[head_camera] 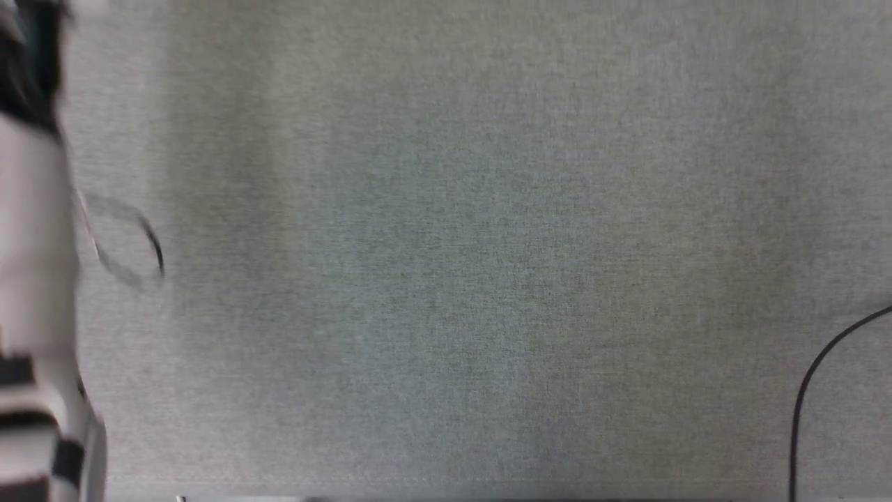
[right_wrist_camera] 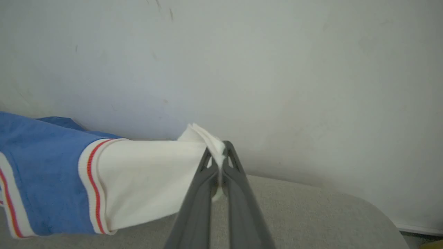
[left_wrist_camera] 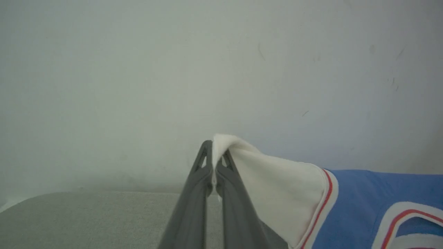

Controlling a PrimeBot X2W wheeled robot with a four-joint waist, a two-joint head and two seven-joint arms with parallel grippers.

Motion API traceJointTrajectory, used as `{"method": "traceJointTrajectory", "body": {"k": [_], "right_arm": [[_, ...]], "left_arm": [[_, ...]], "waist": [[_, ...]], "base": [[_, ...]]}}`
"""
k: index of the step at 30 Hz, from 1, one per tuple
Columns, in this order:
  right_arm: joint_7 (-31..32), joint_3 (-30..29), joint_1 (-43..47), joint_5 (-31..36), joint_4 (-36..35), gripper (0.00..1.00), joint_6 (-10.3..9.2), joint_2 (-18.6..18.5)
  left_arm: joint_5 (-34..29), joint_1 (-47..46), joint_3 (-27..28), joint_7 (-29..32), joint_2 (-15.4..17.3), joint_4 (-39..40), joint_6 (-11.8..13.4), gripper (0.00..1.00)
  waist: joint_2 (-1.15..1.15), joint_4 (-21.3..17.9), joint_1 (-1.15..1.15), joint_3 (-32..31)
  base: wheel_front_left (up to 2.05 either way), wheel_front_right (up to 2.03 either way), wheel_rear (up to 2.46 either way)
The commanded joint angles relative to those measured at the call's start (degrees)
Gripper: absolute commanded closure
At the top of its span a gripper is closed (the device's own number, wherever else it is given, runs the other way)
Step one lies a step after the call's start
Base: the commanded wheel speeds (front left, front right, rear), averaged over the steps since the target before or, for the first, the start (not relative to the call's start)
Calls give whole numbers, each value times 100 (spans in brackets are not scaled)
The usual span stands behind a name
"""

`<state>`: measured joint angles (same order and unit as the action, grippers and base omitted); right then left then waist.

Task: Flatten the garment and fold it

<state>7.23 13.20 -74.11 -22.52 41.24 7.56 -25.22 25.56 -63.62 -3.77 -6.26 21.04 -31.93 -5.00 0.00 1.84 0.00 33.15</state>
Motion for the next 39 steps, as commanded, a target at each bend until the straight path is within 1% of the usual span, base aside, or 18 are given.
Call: {"method": "traceJointTrajectory", "body": {"k": [1,4,7,12,16,22,25,29,34,36,39], "right_arm": [[25,18,175,-69,-32,100,-8,-63],[291,126,878,-293,-130,100,-8,-250],[612,206,1524,-499,-328,100,-8,-481],[1242,233,2521,-839,-730,100,-8,-794],[1723,44,3270,-1085,-1075,100,-8,-941],[2375,-333,4529,-1325,-1663,100,-8,-1025],[2663,-577,5144,-1377,-2010,100,-8,-1013],[3019,-921,5857,-1340,-2487,100,-8,-987],[3468,-1354,6531,-1203,-3051,100,-8,-895],[3634,-1536,6762,-1099,-3204,100,-8,-848],[3821,-1651,7090,-934,-3400,100,-8,-754]], "left_arm": [[8,178,12,-36,36,-3,-52,100],[55,949,13,93,144,29,-58,100],[119,1642,24,361,287,164,-57,100],[266,2764,-42,1113,521,586,-74,100],[416,3673,-109,1762,656,1118,-52,100],[783,5104,-191,2666,677,2072,68,100],[953,5742,-196,2988,671,2563,182,100],[1161,6407,-112,3249,663,3069,362,100],[1365,6966,-17,3445,646,3510,524,100],[1434,7111,-23,3506,605,3629,568,100],[1477,7314,-173,3624,527,3729,574,100]], "waist": [[0,2,0,-424],[0,7,0,-834],[0,13,0,-1221],[0,8,0,-1803],[0,13,0,-2154],[0,48,0,-2598],[0,57,0,-2745],[0,61,0,-2879],[0,62,0,-2954],[0,88,0,-2976],[0,118,0,-2969]], "base": [[0,0,0],[0,0,0],[0,0,0],[0,0,0],[0,0,0],[0,0,0],[0,0,0],[0,0,0],[0,0,0],[0,0,0],[0,0,0]]}}
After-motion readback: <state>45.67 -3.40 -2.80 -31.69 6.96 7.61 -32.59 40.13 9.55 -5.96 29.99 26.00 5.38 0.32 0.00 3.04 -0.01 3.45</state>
